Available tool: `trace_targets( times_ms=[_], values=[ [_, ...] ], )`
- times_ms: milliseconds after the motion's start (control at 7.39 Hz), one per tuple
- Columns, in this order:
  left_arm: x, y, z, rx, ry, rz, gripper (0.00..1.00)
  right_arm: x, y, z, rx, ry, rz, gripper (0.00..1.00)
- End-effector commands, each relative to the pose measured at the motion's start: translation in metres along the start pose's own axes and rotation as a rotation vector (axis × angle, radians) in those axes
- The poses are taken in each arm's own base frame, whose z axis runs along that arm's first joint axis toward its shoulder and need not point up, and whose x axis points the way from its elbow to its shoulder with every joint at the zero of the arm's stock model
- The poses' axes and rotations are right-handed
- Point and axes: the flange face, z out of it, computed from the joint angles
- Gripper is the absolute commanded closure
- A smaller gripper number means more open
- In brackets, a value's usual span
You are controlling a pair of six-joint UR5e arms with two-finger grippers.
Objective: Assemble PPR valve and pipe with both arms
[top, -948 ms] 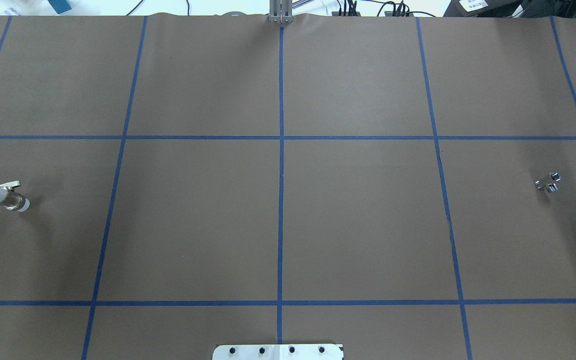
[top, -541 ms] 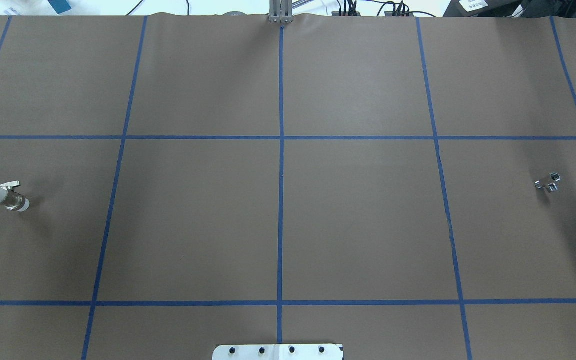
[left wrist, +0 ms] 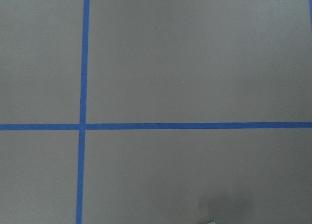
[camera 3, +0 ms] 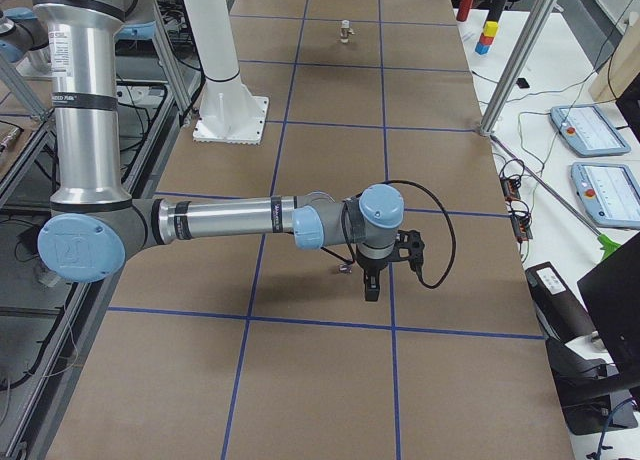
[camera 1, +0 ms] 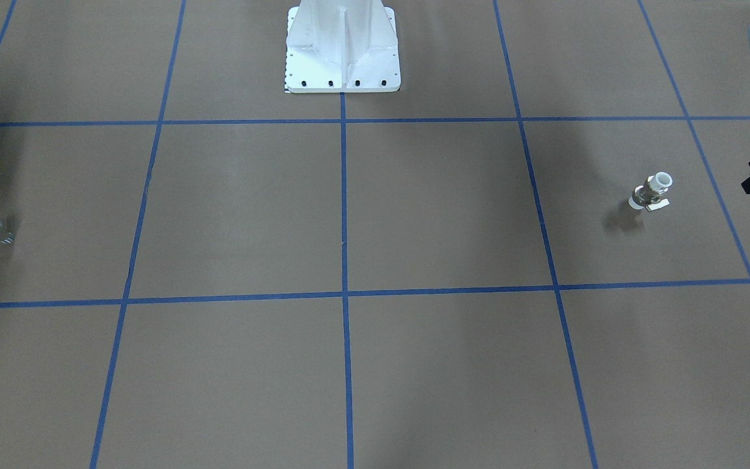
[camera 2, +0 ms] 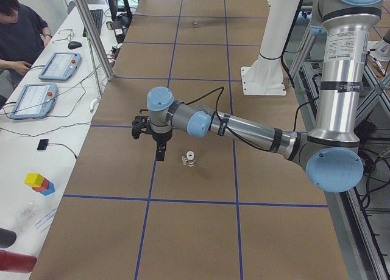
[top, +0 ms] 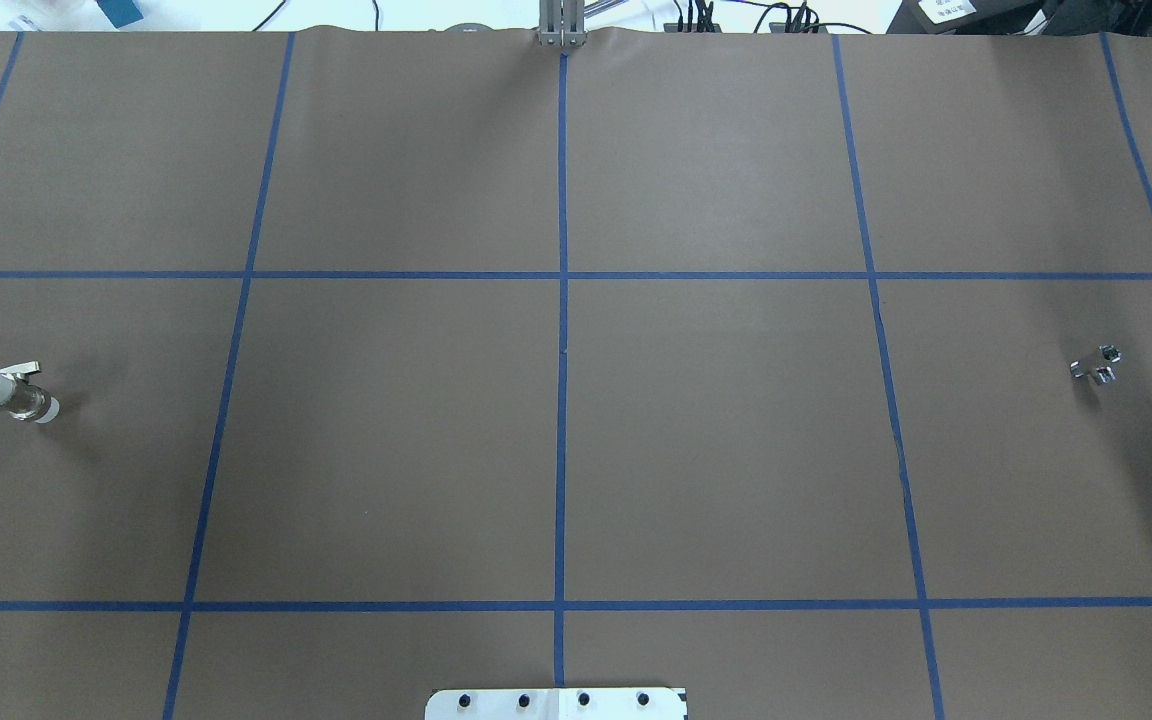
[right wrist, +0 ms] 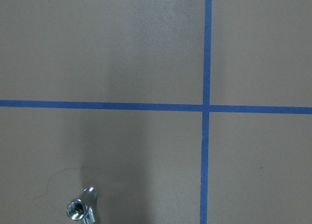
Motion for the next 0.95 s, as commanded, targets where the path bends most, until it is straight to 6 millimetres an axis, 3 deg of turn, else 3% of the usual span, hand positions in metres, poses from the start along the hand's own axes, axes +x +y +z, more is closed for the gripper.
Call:
trace_targets(
  times_ms=[0,541,812],
  values=[
    [0.035,0.012,0.033,-0.051,0.006,-0.142,0.0,0.0,0.0,0.001,-0.003,0.001,0.003,0.0],
    [0.062,0.033,0.08,-0.092,-0.06,-0.225,0.0,0.0,0.0,0.002,-0.006,-0.006,0.008,0.0],
    [0.034,0.06,0.091,-0.092,-0.057,-0.216,0.0,0.001,0.0,0.002,-0.007,-0.004,0.009,0.0]
  ],
)
